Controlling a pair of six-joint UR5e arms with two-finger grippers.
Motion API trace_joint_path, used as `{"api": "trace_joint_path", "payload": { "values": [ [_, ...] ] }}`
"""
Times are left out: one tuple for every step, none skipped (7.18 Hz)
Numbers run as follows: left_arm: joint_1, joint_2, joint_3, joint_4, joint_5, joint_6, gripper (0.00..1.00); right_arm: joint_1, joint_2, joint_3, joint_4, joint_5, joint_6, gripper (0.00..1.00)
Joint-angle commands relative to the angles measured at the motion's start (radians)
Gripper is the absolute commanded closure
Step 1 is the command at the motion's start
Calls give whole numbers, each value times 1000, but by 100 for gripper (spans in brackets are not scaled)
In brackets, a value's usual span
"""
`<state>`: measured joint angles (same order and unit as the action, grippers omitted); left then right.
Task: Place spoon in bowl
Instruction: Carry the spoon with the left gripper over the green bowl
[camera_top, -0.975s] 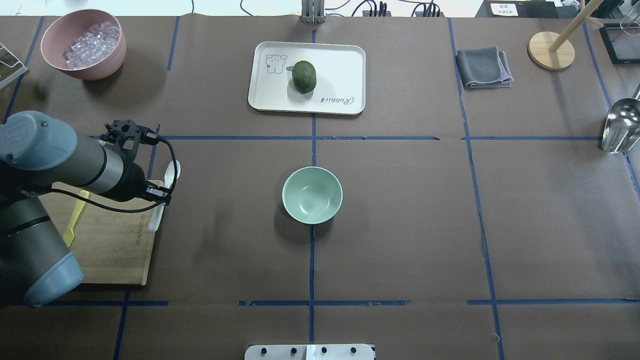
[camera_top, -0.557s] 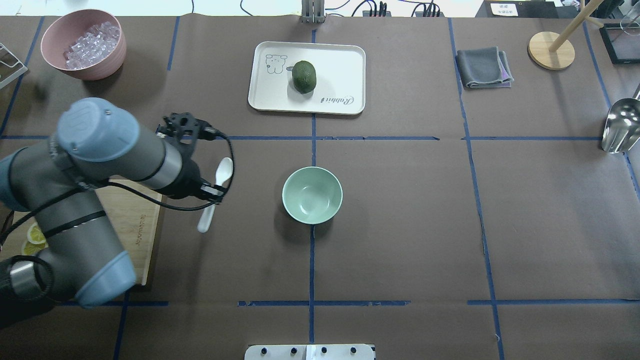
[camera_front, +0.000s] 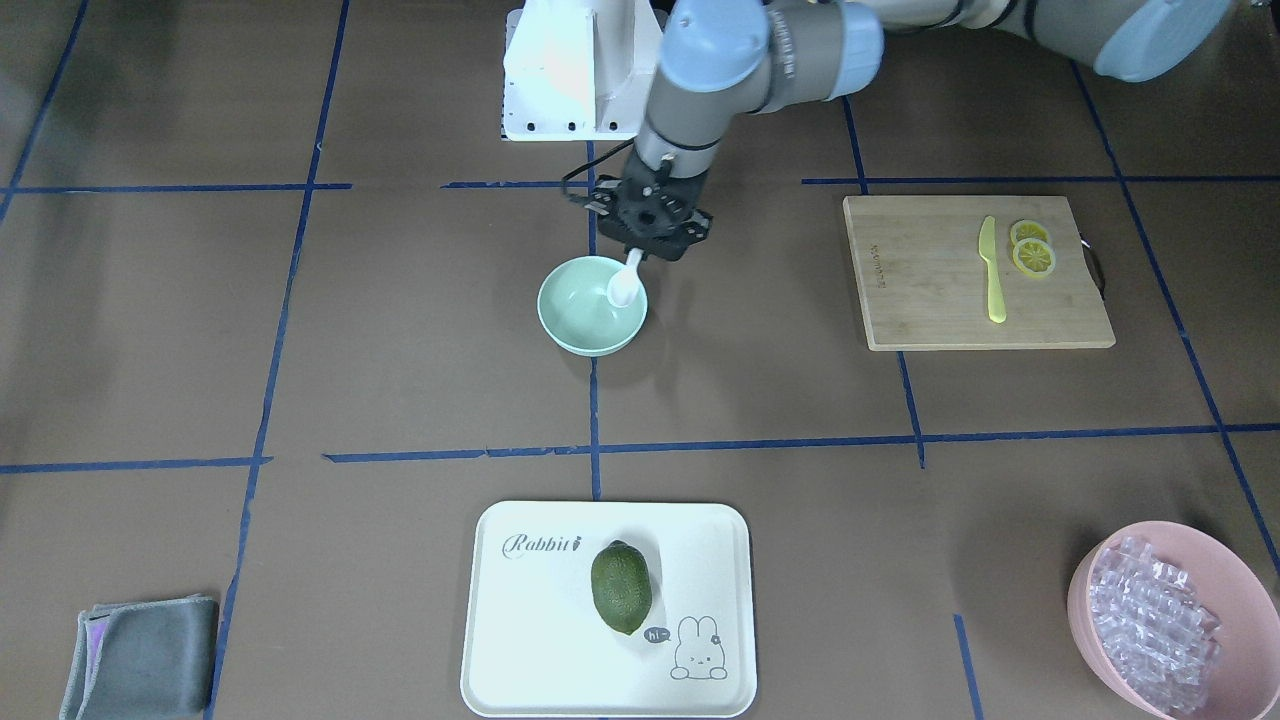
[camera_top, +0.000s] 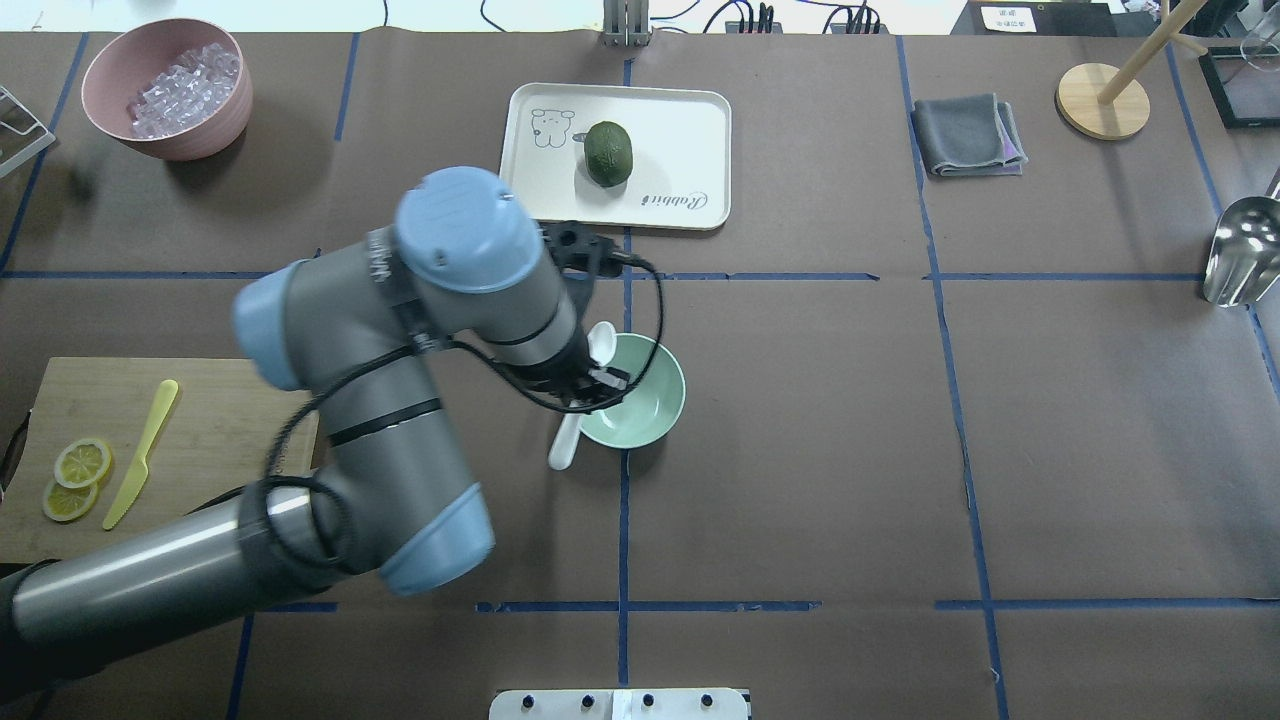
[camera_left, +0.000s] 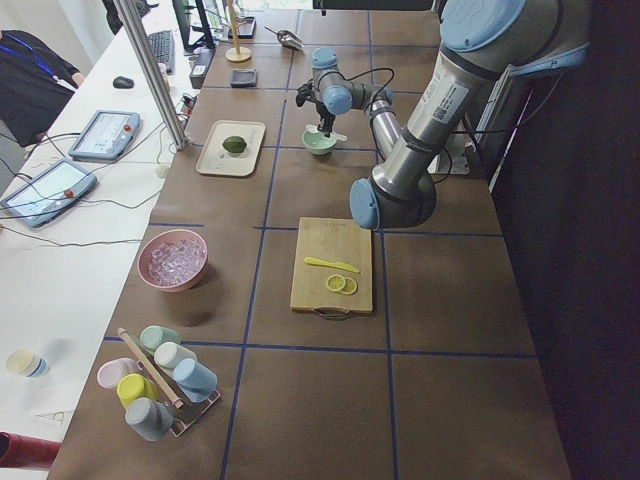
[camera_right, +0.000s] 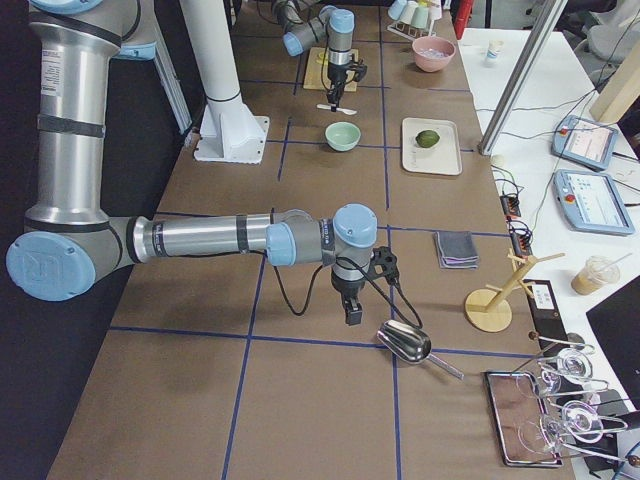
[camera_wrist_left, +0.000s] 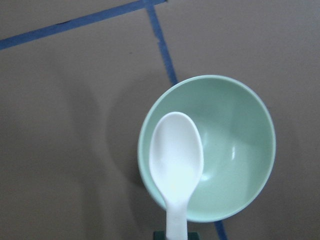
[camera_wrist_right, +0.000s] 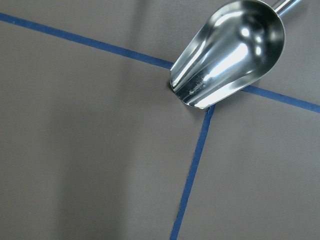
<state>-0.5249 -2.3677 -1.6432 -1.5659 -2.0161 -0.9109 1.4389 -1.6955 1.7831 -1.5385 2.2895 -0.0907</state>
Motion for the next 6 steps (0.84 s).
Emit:
{"api": "trace_joint_path", "payload": {
  "values": [
    [10, -96, 131, 1, 8, -11, 100, 0, -1, -4, 0, -2, 0, 0],
    [10, -90, 143, 3, 8, -3, 99, 0, 4, -4, 0, -2, 2, 0],
    [10, -85, 155, 1, 8, -2, 97, 0, 4, -2, 0, -2, 2, 0],
    [11, -82, 158, 1, 7, -2, 95, 0, 4, -1, 0, -1, 2, 0],
    [23, -73, 158, 1, 7, 0, 92, 0, 4, -1, 0, -1, 2, 0],
    [28, -73, 158, 0, 2, 0, 69, 0, 4, -2, 0, -2, 2, 0]
  ]
}}
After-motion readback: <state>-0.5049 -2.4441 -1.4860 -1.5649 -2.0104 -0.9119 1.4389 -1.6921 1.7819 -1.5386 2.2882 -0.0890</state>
